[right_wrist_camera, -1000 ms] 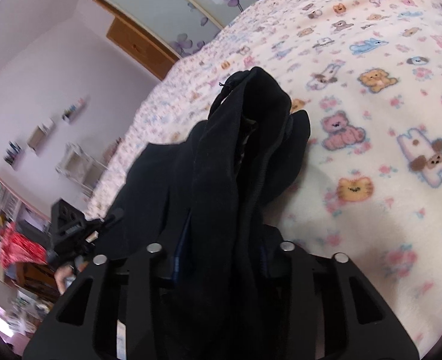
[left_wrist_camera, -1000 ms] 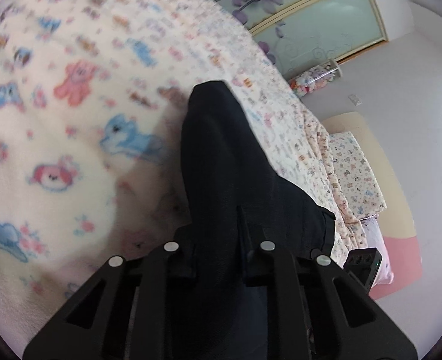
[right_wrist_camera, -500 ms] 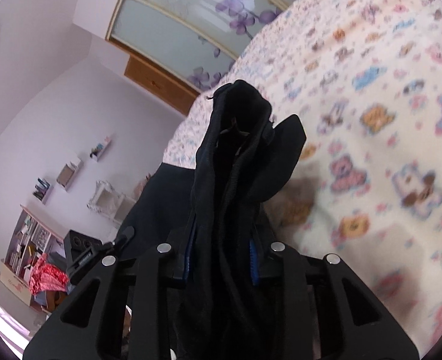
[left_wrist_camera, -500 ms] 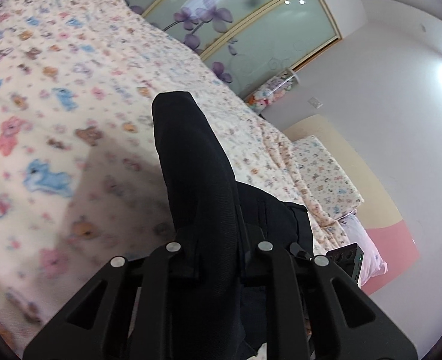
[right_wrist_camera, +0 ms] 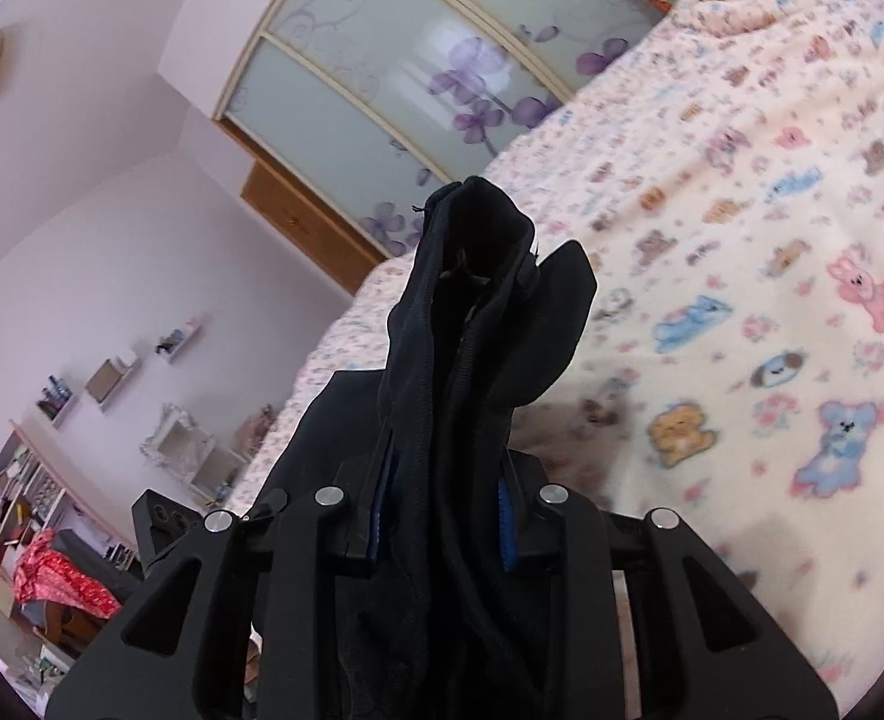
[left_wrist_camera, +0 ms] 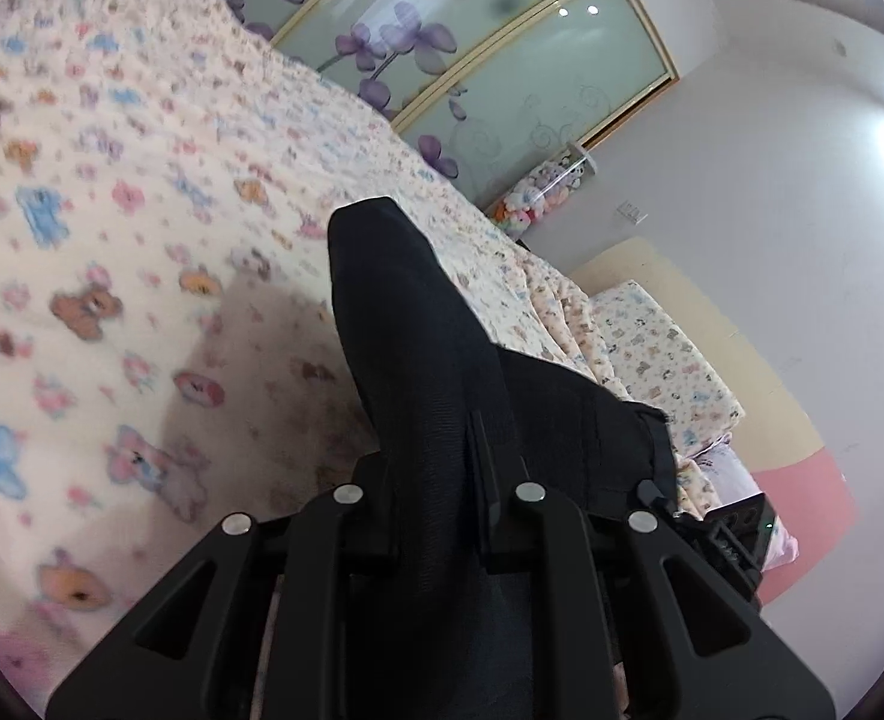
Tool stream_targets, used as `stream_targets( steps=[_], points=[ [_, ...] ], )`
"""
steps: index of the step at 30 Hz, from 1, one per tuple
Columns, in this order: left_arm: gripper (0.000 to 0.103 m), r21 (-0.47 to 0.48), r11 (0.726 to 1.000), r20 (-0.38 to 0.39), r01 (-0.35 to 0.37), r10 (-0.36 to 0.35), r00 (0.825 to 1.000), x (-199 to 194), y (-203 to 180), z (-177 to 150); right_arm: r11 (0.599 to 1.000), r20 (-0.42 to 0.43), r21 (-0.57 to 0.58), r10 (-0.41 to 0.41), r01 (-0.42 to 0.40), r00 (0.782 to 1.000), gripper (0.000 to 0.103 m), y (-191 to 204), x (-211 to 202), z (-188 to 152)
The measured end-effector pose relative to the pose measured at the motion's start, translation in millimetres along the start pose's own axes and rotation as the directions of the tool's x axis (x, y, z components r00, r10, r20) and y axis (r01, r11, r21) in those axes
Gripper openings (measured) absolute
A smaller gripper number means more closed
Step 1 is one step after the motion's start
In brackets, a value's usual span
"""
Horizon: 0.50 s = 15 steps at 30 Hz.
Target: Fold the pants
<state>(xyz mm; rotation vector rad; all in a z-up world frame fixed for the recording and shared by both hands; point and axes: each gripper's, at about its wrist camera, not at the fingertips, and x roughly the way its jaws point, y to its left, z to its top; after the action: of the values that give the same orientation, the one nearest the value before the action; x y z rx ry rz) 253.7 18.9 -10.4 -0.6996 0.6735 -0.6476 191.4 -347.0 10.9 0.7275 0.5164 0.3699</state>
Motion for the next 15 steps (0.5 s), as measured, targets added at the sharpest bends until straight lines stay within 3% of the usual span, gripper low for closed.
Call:
stream_targets(
  steps=[3, 5, 7, 10, 12, 15],
  points=[
    [0.016, 0.049, 0.999, 0.020, 0.011, -0.012, 1.000, -3.6, -6.7, 1.7, 1.000, 0.014, -0.005, 0.020, -0.020, 1.000, 0.028, -3.6, -2.6, 2.5],
    [0.016, 0.062, 0.998, 0.030, -0.020, 0.018, 0.999, -4.1, -7.3, 2.3, 1.000, 0.042, -0.009, 0.020, -0.020, 0.999, 0.028, -4.3, -5.6, 4.4],
    [0.018, -0.030, 0.998, -0.010, -0.054, 0.054, 0.999, 4.2, 10.4, 0.9, 0.999, 0.035, 0.021, -0.037, 0.036, 0.999, 0.028, -13.0, -2.8, 3.7],
    [0.021, -0.176, 0.977, -0.079, -0.123, 0.110, 0.991, 18.1, 49.0, -7.6, 0.981, -0.055, 0.064, -0.177, 0.181, 0.983, 0.029, -32.7, 13.2, -7.9],
    [0.029, -0.240, 0.965, -0.085, -0.106, 0.088, 0.992, 19.8, 65.5, -11.8, 0.976, -0.063, 0.089, -0.193, 0.198, 0.979, 0.031, -41.3, 15.9, -10.9],
    [0.034, -0.301, 0.950, -0.079, -0.083, 0.062, 0.995, 15.5, 74.8, -12.4, 0.964, -0.080, 0.102, -0.236, 0.244, 0.968, 0.054, -41.5, 14.3, -9.7]
  ],
)
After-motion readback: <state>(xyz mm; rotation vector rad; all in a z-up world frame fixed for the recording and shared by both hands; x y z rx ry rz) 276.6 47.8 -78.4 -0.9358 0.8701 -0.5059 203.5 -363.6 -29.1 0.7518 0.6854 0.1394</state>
